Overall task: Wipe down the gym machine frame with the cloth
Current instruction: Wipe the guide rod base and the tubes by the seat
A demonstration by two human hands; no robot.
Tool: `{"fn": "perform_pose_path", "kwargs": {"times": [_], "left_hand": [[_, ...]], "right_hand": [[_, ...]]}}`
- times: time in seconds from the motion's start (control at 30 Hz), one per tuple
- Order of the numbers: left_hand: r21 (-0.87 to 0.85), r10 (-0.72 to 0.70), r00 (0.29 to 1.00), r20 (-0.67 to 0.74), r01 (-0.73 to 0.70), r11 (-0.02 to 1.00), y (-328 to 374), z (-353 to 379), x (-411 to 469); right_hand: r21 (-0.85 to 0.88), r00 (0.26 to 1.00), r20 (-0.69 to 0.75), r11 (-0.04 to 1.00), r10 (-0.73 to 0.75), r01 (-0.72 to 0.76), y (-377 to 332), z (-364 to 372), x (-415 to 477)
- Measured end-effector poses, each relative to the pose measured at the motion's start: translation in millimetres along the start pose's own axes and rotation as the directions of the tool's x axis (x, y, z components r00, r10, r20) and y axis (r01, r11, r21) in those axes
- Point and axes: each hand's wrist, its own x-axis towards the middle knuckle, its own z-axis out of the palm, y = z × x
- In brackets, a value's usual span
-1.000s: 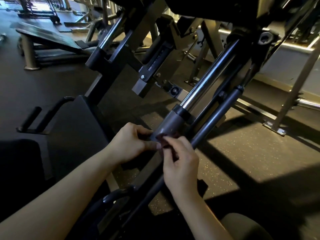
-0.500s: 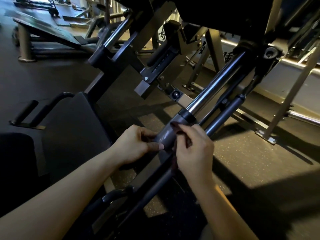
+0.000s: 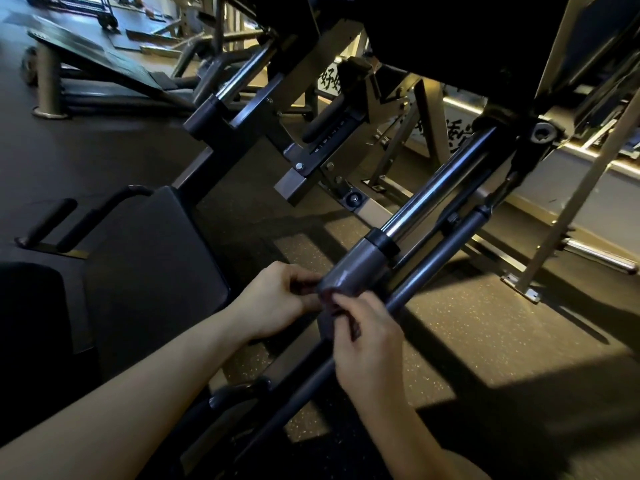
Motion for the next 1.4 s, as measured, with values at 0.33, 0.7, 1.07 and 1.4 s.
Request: {"fn": "perform_pose_path", "kwargs": {"times": [0.33,0.7,1.07,1.4], "left_hand": [[0.004,0.058,0.996,-0.062,-0.058,0.998,16.4,-9.0,-22.0],[-0.127,0.131,0.986,-0.101,-0.143,0.982,15.8,-0.6,-42.1],[-0.114,0.0,0.961,-0.275,-0.032,0.993,11.5,-7.0,-33.3],[0.321,0.295,0.855,-0.427,-0.162,0.933,12.4,29.7,-7.0]], "right_hand": [[0.462,0.91,0.081,0.794,0.406,-0.395,-18.2,-34.0,11.2],[0.49,0.89,0.388,0.764,0.241,-0.42,-23.6,-46.1,18.2],[0.5,0.847,0.172,0.696,0.504,-0.515,-8.3,-55.2,20.7],[0.498,0.809,0.104,0.674,0.579,-0.546,-1.2,-36.6,35.8]]}}
